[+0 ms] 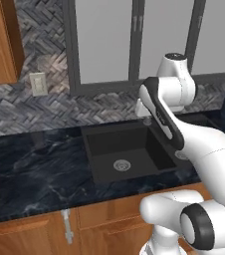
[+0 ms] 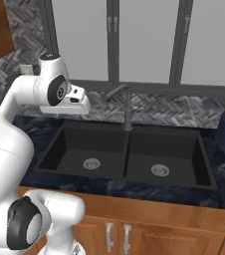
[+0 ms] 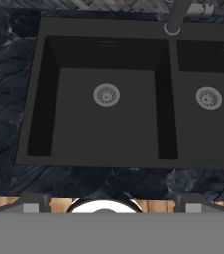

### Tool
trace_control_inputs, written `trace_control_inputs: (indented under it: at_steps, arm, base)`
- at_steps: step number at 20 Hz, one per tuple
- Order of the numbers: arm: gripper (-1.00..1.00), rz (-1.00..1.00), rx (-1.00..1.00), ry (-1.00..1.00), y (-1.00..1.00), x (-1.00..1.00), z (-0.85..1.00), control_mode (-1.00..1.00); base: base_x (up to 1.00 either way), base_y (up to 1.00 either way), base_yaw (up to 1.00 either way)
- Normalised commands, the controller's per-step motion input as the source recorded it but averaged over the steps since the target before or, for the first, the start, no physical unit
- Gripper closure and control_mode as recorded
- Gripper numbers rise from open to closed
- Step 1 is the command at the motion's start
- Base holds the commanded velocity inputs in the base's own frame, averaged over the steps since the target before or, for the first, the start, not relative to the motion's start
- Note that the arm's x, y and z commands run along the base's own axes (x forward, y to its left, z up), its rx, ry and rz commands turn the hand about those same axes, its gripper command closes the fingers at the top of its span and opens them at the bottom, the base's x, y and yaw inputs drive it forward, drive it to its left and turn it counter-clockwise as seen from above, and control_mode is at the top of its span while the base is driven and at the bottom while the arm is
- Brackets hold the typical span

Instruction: Place the glass cup in the left basin and the glass cup in the right basin of the sink.

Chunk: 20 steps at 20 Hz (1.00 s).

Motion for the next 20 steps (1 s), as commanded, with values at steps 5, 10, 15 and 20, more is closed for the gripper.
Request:
trace_control_inputs:
  at_steps: [5,10,15,20]
  arm:
    - [-1.00,0.00,0.00,0.00,0.00,0.00,0.00,1.00]
    - [-1.00,0.00,0.00,0.00,0.00,0.00,0.00,1.00]
    - [-1.00,0.00,0.00,0.00,0.00,0.00,0.00,1.00]
    - [-1.00,0.00,0.00,0.00,0.00,0.00,0.00,1.00]
  base:
    - [0.00,0.09,-0.02]
    - [0.09,0.12,-0.03]
    - [0.23,0.38,-0.05]
    - [0.13,0.31,-0.01]
